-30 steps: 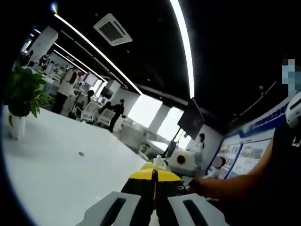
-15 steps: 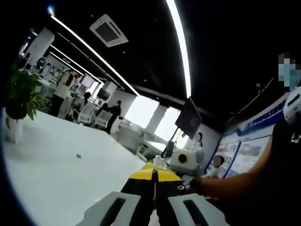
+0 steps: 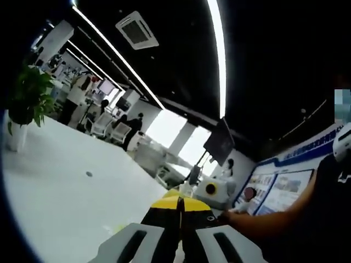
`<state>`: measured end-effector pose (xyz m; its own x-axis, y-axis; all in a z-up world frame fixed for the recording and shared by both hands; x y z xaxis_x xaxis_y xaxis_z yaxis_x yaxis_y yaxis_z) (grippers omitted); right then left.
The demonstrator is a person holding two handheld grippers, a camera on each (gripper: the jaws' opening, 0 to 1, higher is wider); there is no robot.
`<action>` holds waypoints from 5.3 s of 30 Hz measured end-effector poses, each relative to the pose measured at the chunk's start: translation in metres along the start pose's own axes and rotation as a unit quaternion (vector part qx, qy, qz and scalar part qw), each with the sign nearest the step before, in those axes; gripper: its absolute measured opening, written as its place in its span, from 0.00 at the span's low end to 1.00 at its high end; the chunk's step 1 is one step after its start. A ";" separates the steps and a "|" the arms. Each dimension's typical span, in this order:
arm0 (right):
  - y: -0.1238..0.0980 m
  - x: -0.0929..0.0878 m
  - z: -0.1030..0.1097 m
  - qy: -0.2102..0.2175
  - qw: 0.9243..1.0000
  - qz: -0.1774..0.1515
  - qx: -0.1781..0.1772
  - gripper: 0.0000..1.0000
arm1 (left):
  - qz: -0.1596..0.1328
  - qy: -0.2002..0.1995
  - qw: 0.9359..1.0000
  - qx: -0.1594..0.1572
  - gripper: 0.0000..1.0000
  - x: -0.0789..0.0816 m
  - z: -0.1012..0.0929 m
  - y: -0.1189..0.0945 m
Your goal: Compare the silicone blocks by pressing each to a similar depth, holding the contact briefly, and releasing to observe deformation and rebound differences across the visible hardness samples.
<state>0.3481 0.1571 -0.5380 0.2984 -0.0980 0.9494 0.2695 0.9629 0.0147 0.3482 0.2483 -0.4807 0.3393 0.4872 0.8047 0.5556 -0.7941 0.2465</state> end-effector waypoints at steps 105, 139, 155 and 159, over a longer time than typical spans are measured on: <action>-0.168 -0.087 -0.079 -0.061 0.935 0.022 -0.349 0.96 | -0.022 -0.159 0.973 0.166 0.00 -0.079 0.139 -0.025; -0.177 -0.113 -0.081 -0.014 0.928 0.037 -0.370 0.96 | 0.088 -0.038 0.946 0.311 0.00 -0.128 0.237 -0.068; -0.177 -0.114 -0.083 -0.012 0.928 0.048 -0.370 0.96 | 0.148 0.017 0.938 0.314 0.00 -0.140 0.256 -0.078; -0.174 -0.113 -0.082 -0.005 0.928 0.039 -0.371 0.96 | 0.170 0.066 0.936 0.302 0.00 -0.140 0.260 -0.080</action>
<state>0.3430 -0.0198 -0.6733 0.3361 -0.0307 0.9413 0.8053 0.5277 -0.2703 0.4540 0.3380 -0.7536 0.4997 0.1624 0.8508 0.7737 -0.5252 -0.3542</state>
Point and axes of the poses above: the point that each gripper's makers call its tool centre point, and the gripper's own axes: y roughly forward along the fingers, z roughly to its left, x roughly out of its top, the point moved 4 cm from there along -y, roughly backward along the fingers, and after that the axes turned 11 degrees about -z, right-handed, at the moved point
